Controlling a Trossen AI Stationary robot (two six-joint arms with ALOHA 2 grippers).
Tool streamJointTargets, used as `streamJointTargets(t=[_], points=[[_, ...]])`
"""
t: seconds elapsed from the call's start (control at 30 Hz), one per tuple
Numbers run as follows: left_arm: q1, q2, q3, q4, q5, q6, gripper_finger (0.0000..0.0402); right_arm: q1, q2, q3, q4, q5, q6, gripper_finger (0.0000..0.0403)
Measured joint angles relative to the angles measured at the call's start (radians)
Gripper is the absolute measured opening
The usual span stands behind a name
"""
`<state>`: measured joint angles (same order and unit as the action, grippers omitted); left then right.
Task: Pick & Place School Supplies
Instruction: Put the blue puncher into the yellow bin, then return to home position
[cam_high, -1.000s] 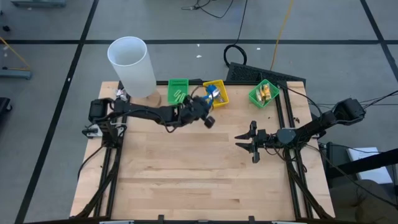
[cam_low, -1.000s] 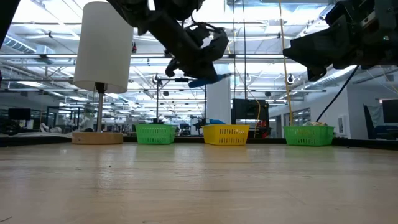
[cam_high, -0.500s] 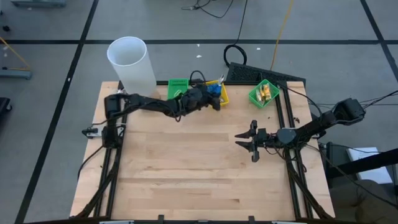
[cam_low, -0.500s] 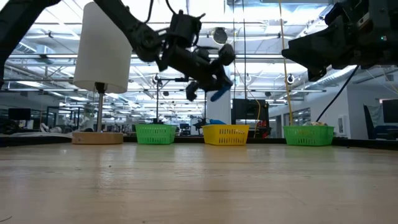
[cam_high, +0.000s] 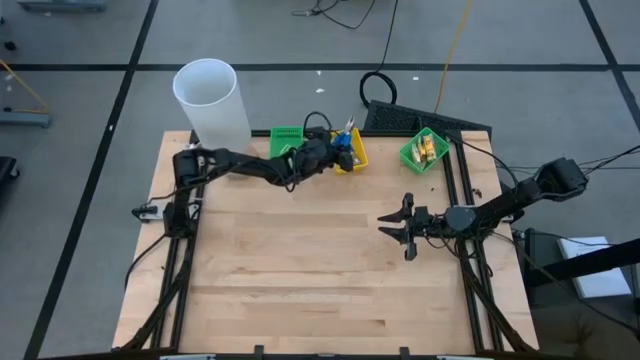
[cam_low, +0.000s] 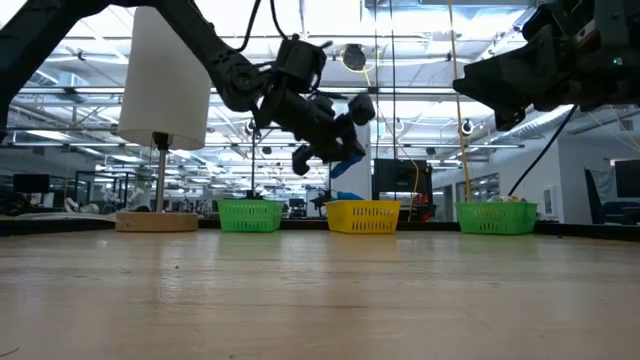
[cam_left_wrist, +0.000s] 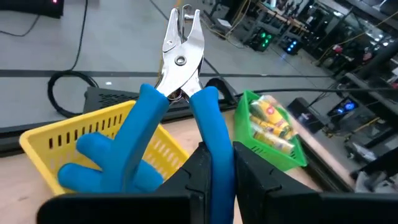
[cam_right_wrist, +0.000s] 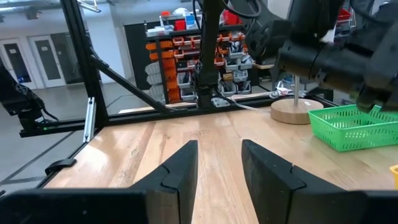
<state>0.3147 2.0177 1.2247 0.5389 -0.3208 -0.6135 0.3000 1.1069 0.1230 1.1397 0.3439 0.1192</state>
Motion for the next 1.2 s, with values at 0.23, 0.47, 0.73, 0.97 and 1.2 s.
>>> streamJointTargets(t=[0.23, 0.47, 0.73, 0.97, 1.2], points=[[-0.016, 0.064, 0.000, 0.017, -0.010, -0.018, 0.0043, 0.000, 0.000, 0.000, 0.003, 0.002, 0.000, 0.0114], [-0.011, 0.077, 0.000, 0.040, -0.031, -0.026, 0.0046, 0.000, 0.000, 0.000, 0.000, 0.023, 0.000, 0.0114], [-0.011, 0.078, 0.000, 0.041, -0.045, -0.031, 0.0127, 0.000, 0.000, 0.000, 0.000, 0.022, 0.000, 0.0114], [-0.009, 0.078, 0.000, 0.067, -0.070, -0.098, 0.0173, 0.000, 0.000, 0.000, 0.000, 0.022, 0.000, 0.0114], [-0.007, 0.045, 0.000, 0.070, 0.051, 0.009, 0.0187, 0.000, 0.000, 0.000, -0.001, 0.021, 0.000, 0.0114]])
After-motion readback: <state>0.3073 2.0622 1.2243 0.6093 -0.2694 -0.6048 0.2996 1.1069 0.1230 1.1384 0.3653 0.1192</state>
